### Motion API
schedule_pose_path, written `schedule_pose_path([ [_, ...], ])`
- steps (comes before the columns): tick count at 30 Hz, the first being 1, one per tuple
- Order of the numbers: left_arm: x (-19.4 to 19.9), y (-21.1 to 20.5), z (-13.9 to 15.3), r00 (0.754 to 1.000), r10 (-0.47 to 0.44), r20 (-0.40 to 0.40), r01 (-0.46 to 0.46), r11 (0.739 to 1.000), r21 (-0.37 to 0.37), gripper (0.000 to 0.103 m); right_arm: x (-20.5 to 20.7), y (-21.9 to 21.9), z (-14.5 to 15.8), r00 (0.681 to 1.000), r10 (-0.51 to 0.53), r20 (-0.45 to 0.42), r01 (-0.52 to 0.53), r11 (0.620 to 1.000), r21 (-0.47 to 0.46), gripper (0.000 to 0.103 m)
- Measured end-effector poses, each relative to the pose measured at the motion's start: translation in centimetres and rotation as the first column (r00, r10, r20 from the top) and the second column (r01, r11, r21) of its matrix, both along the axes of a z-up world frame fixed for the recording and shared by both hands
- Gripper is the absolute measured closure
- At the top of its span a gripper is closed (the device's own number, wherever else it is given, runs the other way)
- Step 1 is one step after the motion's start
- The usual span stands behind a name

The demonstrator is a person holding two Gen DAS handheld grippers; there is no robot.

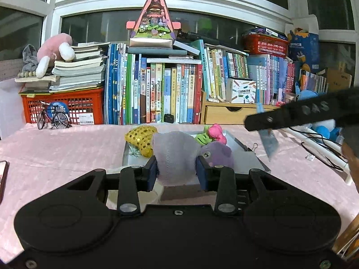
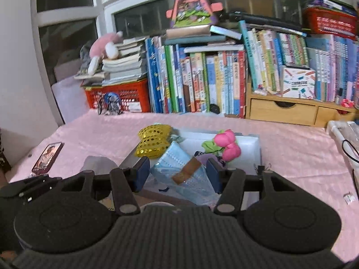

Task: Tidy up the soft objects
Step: 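Carry the fluffy ball with the left tool while the right carries the mask to the tray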

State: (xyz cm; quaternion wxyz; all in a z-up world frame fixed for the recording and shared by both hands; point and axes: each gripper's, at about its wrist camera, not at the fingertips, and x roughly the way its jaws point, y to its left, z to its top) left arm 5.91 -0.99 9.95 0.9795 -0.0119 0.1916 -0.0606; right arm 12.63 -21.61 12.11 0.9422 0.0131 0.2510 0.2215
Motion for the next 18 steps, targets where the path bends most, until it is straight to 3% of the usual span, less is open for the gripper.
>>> schedule_pose_path([
  [18, 4.1, 0.9, 0.6, 0.999, -0.007, -0.042, 0.007, 1.0, 0.017, 0.068, -0.5, -1.2, -1.3, 0.998, -0.044, 0.05, 0.041, 0.997, 0.064, 0.043],
])
